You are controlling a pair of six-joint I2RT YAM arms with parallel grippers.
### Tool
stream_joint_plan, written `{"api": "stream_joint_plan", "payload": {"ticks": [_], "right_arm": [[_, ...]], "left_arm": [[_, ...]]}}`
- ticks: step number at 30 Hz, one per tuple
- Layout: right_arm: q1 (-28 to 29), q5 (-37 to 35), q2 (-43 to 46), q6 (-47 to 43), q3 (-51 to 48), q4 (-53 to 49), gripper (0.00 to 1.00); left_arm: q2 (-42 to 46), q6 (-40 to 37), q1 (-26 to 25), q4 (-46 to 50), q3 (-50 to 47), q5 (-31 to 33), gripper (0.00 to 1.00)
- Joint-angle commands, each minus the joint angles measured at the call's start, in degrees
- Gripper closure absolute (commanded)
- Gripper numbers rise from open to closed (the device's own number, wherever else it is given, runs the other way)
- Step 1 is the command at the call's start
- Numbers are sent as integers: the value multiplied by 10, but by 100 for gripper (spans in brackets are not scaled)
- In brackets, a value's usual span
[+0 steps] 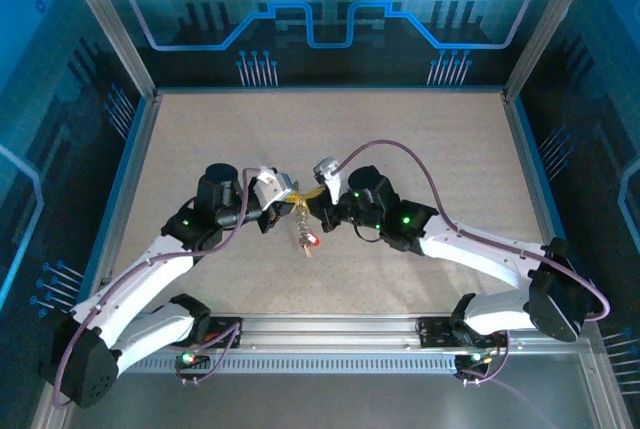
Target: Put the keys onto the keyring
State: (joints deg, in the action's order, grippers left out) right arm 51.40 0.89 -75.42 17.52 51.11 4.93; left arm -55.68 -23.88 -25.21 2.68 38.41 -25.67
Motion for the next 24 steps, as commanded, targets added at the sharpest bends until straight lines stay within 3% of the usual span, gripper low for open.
{"api": "stream_joint_plan", "payload": {"ticks": [1, 10, 14, 20, 24], "right_arm": [[9, -23, -11, 36, 17, -22, 100], [7, -9, -14, 85, -3, 25, 100], [-7, 40, -6, 90, -4, 48, 100], [-28, 102, 25, 51, -38, 73, 79], [-52, 136, 55, 16, -53, 78, 75]], "left_arm": [[16, 7, -5, -27, 12, -5, 100], [19, 7, -5, -36, 6, -8, 100], [25, 12, -5, -47, 0, -8, 100], [33, 25, -5, -76, -12, -30, 100], [35, 37, -5, -96, -17, -44, 100]]}}
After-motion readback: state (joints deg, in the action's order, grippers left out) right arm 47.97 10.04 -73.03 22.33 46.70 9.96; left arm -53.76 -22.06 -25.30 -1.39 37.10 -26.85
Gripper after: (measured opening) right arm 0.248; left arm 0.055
